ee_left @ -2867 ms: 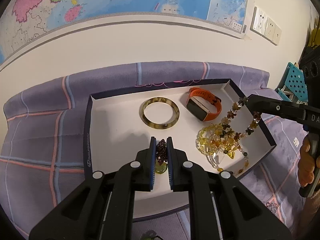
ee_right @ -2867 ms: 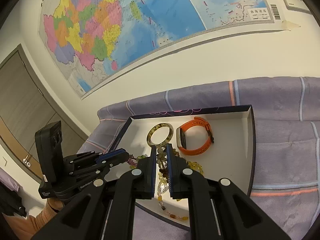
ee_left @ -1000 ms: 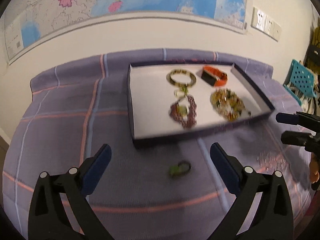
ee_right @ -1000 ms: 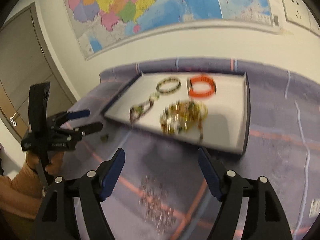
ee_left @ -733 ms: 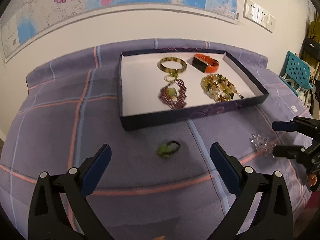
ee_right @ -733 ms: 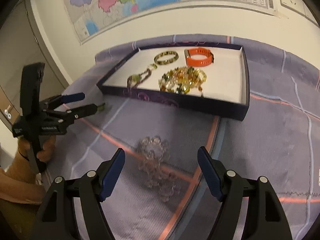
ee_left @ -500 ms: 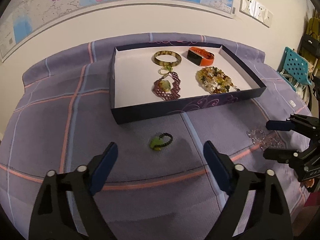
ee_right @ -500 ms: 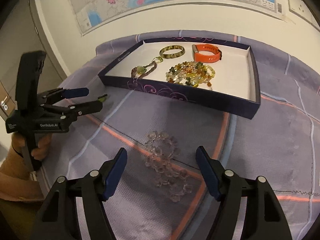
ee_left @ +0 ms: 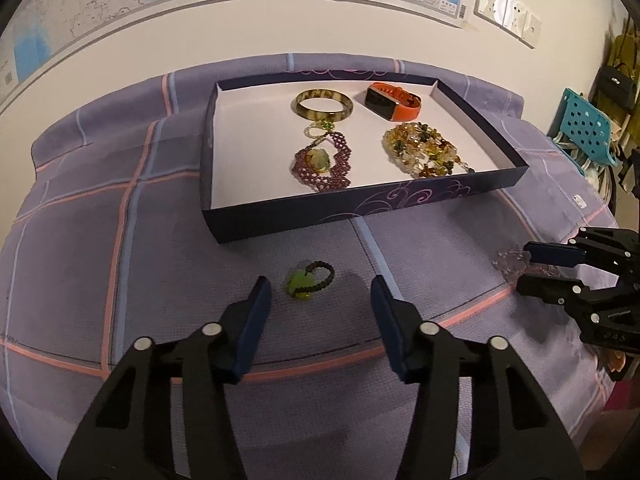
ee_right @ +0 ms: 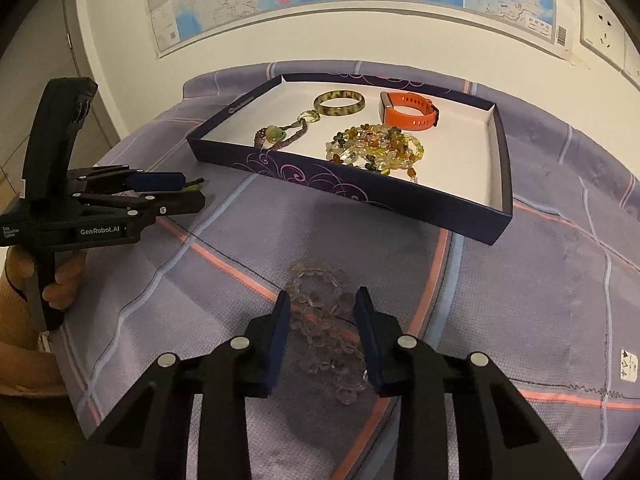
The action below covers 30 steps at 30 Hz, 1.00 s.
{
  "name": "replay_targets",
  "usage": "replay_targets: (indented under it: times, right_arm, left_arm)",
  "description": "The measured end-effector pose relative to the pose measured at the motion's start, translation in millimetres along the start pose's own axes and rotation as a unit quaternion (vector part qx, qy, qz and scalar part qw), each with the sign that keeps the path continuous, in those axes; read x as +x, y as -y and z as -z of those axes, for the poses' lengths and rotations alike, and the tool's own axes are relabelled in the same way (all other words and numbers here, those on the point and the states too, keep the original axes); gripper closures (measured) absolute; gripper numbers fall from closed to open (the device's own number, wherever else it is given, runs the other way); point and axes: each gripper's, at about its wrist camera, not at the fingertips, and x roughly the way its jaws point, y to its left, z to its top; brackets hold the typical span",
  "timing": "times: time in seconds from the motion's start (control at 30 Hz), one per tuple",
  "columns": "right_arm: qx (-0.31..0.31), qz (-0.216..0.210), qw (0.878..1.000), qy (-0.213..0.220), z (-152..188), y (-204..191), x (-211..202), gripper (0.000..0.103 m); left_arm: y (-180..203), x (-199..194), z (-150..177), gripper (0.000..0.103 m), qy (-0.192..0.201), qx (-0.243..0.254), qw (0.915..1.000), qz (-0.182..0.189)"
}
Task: Organize jewelry
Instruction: 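Move the right tool to the clear crystal bracelet while the left tool moves to the green hair tie, then grasp the crystal bracelet with the right tool while the left tool grasps the green hair tie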
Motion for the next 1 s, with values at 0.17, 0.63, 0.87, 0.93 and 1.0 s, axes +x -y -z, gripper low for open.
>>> replay_targets:
  times: [0.17, 0.63, 0.87, 0.93, 1.0]
  right_arm:
    - [0.018, -0.03, 0.999, 0.003, -0.6, 5.7, -1.8, 0.087]
    - [0.075, -0.087, 0.993, 0.015, -0.6, 21.0, -3.8, 0.095]
    - [0.087, -0.1, 0.991, 0.028, -2.6, 24.6, -11.3, 0.095]
    - [0.089, -0.104, 0.99, 0.031, -3.7, 24.8, -13.0, 0.095]
    - [0.09, -0.106, 0.99, 0.033, -4.1, 25.0, -14.9, 0.095]
  left_arm:
    - [2.5, 0.9, -1.3, 0.064, -0.001, 0.002, 1.0, 0.001]
    - [3.3, 0.9, -0.6, 0.079, -0.001, -0.003, 0.9999, 0.014]
    - [1.5, 0.8, -0.8, 0.079, -0.001, -0.01, 0.9998, 0.019]
    - [0.1, 0.9, -1.0, 0.079, -0.001, -0.014, 0.9997, 0.022]
    - [0.4, 0.8, -0.8, 0.079, 0.0, -0.013, 0.9997, 0.02]
